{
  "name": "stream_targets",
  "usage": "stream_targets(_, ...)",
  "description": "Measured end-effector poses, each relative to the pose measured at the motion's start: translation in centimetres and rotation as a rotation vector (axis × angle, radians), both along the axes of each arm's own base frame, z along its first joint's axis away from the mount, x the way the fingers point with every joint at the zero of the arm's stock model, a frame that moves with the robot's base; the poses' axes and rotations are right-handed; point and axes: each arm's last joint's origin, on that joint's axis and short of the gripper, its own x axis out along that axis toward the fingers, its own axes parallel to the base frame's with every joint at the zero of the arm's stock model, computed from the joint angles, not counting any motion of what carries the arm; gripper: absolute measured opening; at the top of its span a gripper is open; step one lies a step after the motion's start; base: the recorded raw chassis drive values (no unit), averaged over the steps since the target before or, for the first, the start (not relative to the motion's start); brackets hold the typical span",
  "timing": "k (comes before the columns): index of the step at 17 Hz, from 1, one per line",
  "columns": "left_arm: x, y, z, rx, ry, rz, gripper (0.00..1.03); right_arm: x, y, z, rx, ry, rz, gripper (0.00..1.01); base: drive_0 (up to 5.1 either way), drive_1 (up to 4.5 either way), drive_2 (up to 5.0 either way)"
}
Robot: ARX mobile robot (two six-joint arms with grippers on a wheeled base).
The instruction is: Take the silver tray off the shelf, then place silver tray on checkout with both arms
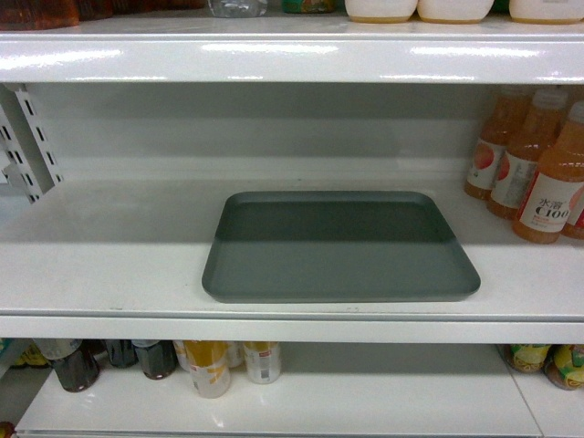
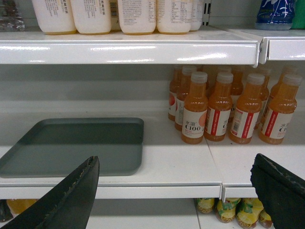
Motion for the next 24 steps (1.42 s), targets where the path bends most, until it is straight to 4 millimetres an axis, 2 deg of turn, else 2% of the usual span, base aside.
stream_targets(24,0.00,0.00,0.00,0.000,0.000,0.000,0.98,0.00,0.00,0.00,0.000,0.000,0.000,0.98,0.0,0.00,0.0)
